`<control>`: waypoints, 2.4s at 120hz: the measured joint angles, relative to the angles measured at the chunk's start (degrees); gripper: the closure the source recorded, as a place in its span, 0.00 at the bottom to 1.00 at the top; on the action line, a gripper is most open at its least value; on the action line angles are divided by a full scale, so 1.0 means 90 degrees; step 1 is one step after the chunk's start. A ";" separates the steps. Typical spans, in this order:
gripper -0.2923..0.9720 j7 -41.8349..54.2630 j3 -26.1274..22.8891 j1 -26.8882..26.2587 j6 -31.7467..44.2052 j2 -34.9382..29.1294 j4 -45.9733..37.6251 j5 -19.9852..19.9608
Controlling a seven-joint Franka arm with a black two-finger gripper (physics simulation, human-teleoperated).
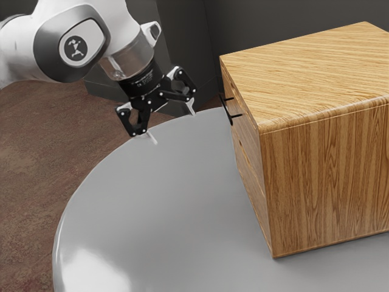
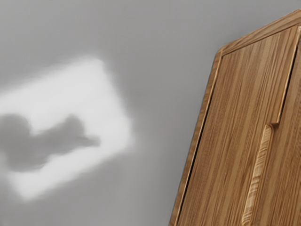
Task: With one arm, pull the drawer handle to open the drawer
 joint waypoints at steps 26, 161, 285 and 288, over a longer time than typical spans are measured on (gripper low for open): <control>0.23 -0.0024 0.0046 -0.0105 0.0029 0.0378 0.0359 0.0016; 0.23 0.0714 -0.0065 0.0219 0.0033 0.0768 0.0854 -0.0014; 0.23 0.0934 -0.0214 0.0176 0.0911 0.0937 0.0858 -0.0396; 0.23 0.0937 -0.0214 0.0164 0.0926 0.0940 0.0852 -0.0399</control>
